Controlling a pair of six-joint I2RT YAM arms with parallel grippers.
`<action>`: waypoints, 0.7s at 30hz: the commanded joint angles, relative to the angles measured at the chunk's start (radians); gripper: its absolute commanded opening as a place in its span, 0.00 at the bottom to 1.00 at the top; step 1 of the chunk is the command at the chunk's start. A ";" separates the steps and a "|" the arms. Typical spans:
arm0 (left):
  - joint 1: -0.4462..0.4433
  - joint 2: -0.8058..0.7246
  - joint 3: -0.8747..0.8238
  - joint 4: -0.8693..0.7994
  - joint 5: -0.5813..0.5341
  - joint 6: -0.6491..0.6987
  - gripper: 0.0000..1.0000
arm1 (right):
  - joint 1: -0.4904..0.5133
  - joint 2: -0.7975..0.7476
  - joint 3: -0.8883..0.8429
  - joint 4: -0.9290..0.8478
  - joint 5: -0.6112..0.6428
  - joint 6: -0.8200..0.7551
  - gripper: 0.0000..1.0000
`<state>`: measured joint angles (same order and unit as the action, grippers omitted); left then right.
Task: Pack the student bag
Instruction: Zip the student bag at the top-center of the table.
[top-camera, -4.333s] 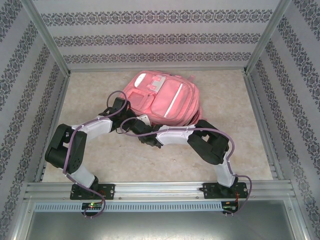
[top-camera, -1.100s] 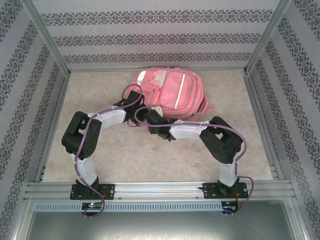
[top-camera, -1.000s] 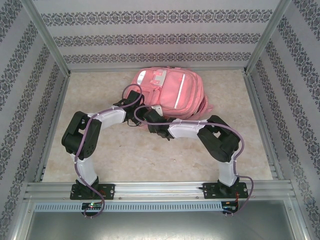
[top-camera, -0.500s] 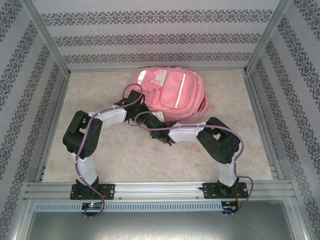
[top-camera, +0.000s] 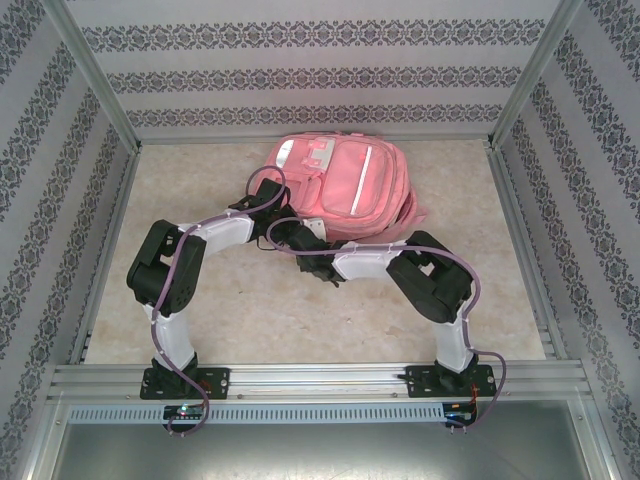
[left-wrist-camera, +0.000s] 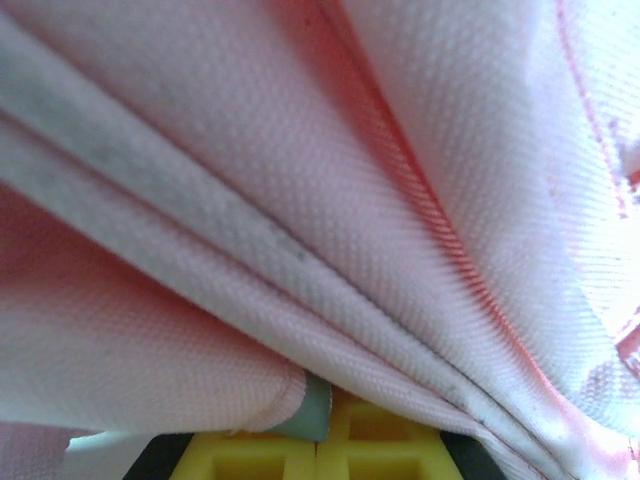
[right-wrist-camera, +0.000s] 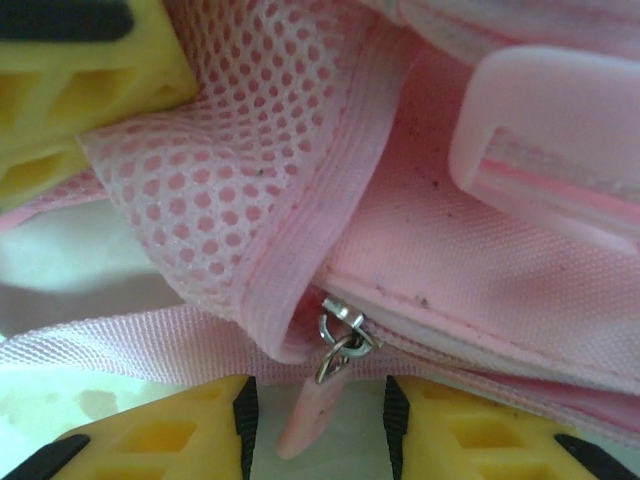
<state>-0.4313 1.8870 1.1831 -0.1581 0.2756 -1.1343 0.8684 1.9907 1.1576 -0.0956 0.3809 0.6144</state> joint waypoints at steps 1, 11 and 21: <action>-0.013 0.021 0.000 0.007 0.007 0.007 0.00 | -0.032 0.057 0.044 0.016 0.013 0.013 0.31; -0.011 0.018 0.010 -0.012 -0.008 0.021 0.00 | -0.035 0.006 -0.001 0.013 0.001 -0.006 0.00; 0.088 -0.022 -0.005 -0.104 -0.042 0.070 0.00 | -0.037 -0.133 -0.133 -0.053 -0.004 0.017 0.00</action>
<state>-0.4099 1.8828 1.1831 -0.1761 0.2966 -1.1065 0.8394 1.9137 1.0756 -0.0731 0.3656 0.6228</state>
